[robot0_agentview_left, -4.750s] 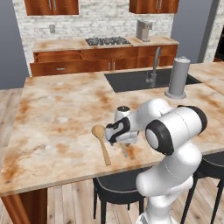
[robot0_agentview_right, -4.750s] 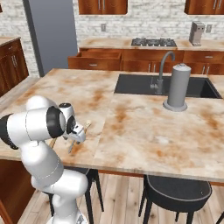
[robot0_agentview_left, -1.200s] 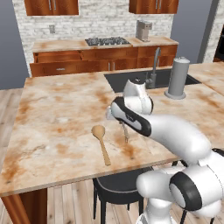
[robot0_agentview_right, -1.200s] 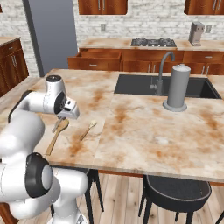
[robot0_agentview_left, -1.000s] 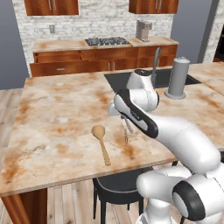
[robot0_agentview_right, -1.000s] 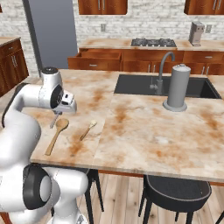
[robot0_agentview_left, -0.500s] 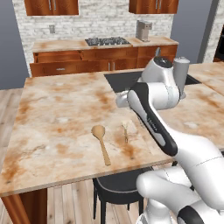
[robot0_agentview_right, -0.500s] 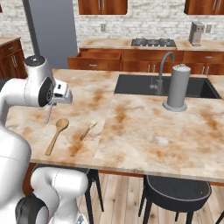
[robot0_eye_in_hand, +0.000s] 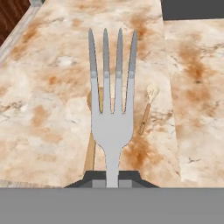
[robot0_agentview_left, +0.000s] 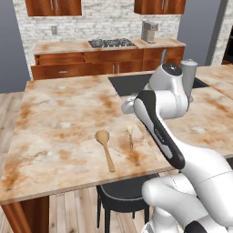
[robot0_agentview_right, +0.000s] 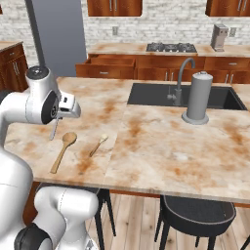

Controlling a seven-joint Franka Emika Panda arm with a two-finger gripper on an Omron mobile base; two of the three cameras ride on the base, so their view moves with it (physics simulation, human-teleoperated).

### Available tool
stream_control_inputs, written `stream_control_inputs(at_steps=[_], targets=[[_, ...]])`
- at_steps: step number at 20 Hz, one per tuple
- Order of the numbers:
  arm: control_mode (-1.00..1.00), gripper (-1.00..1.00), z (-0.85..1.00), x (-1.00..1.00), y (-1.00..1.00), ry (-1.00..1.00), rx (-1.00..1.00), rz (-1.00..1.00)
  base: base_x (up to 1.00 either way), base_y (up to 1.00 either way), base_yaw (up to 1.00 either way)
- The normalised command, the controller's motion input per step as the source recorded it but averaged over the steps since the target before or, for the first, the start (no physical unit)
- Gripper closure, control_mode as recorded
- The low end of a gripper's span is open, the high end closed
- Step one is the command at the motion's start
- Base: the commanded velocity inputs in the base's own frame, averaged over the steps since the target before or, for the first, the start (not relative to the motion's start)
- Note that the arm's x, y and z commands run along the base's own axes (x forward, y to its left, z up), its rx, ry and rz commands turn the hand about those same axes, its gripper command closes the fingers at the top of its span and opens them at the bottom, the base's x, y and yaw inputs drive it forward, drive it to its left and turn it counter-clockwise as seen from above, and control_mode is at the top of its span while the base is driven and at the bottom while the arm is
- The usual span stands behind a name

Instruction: Pick up the metallic utensils from the counter and place them in the open drawer. Make sure not to pick up any wooden utensils.

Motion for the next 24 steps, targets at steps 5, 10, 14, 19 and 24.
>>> stream_control_inputs(at_steps=[5, 10, 14, 19, 24], targets=[[1.00, 1.00, 0.00, 0.00, 0.00, 0.00, 0.00, 0.00, -0.45, 0.40, 0.00], [1.00, 1.00, 0.00, 0.00, 0.00, 0.00, 0.00, 0.00, -0.53, 0.97, 0.00], [1.00, 1.00, 0.00, 0.00, 0.00, 0.00, 0.00, 0.00, -0.43, 1.00, 0.00], [1.00, 1.00, 0.00, 0.00, 0.00, 0.00, 0.00, 0.00, -0.05, 1.00, -0.04], [1.00, 1.00, 0.00, 0.00, 0.00, 0.00, 0.00, 0.00, 0.29, 1.00, -0.12]])
